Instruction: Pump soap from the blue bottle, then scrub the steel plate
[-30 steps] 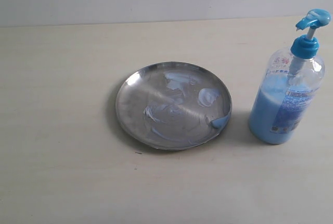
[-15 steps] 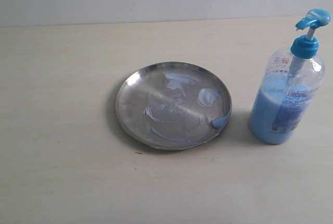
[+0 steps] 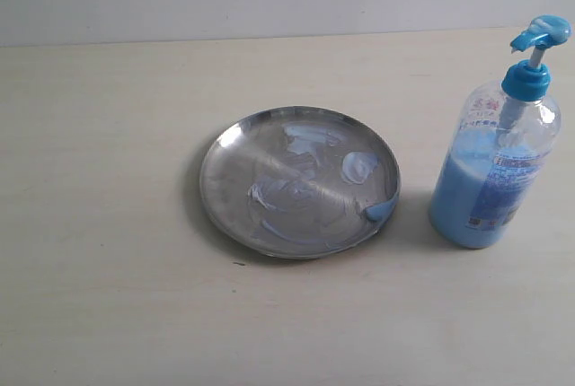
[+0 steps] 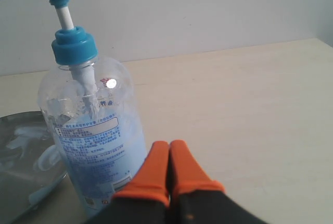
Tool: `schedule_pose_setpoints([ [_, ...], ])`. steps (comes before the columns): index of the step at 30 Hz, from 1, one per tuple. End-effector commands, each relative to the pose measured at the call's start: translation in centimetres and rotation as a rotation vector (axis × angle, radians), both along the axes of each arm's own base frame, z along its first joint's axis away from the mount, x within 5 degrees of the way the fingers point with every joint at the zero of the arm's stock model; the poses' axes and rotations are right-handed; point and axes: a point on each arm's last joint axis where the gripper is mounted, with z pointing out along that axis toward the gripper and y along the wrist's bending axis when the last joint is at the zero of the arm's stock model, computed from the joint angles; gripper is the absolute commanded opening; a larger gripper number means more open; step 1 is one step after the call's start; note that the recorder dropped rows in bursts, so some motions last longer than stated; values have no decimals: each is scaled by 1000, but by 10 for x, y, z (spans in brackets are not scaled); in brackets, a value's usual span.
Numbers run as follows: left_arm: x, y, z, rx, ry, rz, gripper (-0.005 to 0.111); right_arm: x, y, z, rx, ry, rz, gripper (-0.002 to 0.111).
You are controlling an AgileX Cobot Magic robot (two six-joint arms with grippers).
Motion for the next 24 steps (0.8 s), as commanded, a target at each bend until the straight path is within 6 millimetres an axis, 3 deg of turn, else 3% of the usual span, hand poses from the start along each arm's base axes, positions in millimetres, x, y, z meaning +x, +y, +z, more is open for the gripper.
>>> schedule_pose_setpoints([
  [1,0,0,1,-8,-15,0,0,0,0,-1,-8,-5,-5,0],
  [24,0,0,1,-8,-15,0,0,0,-1,-2,-9,4,-6,0],
])
